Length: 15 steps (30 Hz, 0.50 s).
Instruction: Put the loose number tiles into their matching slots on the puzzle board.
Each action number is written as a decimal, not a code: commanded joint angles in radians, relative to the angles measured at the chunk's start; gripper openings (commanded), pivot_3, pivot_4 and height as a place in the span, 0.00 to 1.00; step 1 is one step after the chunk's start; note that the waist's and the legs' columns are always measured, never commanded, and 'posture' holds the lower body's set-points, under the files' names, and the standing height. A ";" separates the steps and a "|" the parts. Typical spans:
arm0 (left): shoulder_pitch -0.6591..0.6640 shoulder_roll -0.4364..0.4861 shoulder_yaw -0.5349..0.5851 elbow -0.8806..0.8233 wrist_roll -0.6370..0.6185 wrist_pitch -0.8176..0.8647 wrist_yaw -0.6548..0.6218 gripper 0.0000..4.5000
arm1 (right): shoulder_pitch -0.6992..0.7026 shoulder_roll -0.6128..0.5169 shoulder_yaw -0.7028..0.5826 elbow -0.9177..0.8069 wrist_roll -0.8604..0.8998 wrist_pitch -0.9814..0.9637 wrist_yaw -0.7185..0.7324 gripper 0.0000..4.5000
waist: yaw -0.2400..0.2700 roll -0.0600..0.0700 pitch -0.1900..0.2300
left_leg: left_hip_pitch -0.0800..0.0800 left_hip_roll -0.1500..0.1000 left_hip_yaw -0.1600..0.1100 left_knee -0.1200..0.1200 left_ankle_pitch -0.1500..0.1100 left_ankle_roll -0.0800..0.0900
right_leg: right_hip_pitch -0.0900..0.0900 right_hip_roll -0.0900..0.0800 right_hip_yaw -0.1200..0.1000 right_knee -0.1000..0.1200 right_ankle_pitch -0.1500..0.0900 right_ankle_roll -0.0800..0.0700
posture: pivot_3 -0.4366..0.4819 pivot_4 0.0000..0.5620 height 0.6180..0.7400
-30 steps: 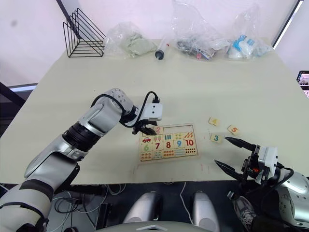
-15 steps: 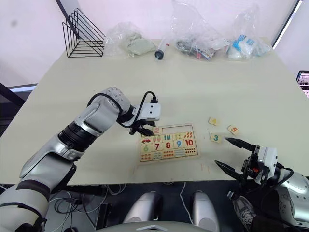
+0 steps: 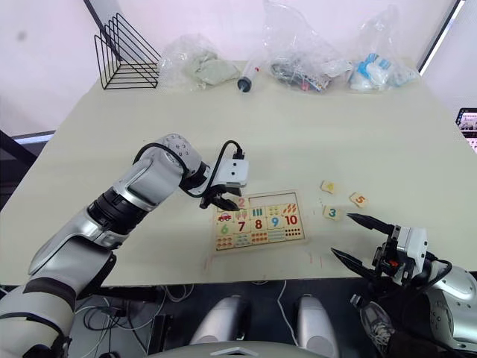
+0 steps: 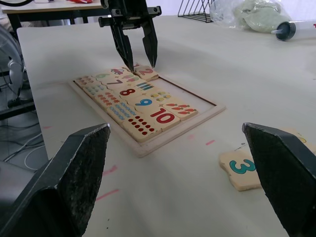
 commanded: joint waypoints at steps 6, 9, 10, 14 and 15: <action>-0.016 0.007 0.054 -0.017 -0.040 0.011 0.009 0.46 | 0.006 -0.005 -0.006 -0.019 0.011 -0.018 0.004 1.00 | -0.007 0.000 0.000 | 0.000 0.000 0.000 0.000 0.000 0.000 | 0.000 0.000 0.000 0.000 0.000 0.000 | 0.48 0.27 1.00; -0.026 -0.001 0.094 0.000 -0.083 0.023 0.008 0.46 | 0.010 -0.005 -0.007 -0.021 0.011 -0.017 0.004 1.00 | -0.009 0.000 0.000 | 0.000 0.000 0.000 0.000 0.000 0.000 | 0.000 0.000 0.000 0.000 0.000 0.000 | 0.48 0.27 1.00; -0.033 0.000 0.107 0.013 -0.093 0.030 0.008 0.46 | 0.011 -0.005 -0.007 -0.022 0.011 -0.017 0.004 1.00 | -0.009 0.000 0.000 | 0.000 0.000 0.000 0.000 0.000 0.000 | 0.000 0.000 0.000 0.000 0.000 0.000 | 0.48 0.27 1.00; -0.048 0.011 0.144 0.080 -0.117 0.009 0.019 0.46 | 0.016 -0.006 -0.009 -0.024 0.013 -0.017 0.004 1.00 | -0.010 0.000 0.000 | 0.000 0.000 0.000 0.000 0.000 0.000 | 0.000 0.000 0.000 0.000 0.000 0.000 | 0.48 0.27 1.00; -0.051 0.010 0.152 0.096 -0.121 0.012 0.024 0.46 | 0.017 -0.007 -0.010 -0.024 0.013 -0.017 0.004 1.00 | -0.011 0.000 0.000 | 0.000 0.000 0.000 0.000 0.000 0.000 | 0.000 0.000 0.000 0.000 0.000 0.000 | 0.48 0.27 1.00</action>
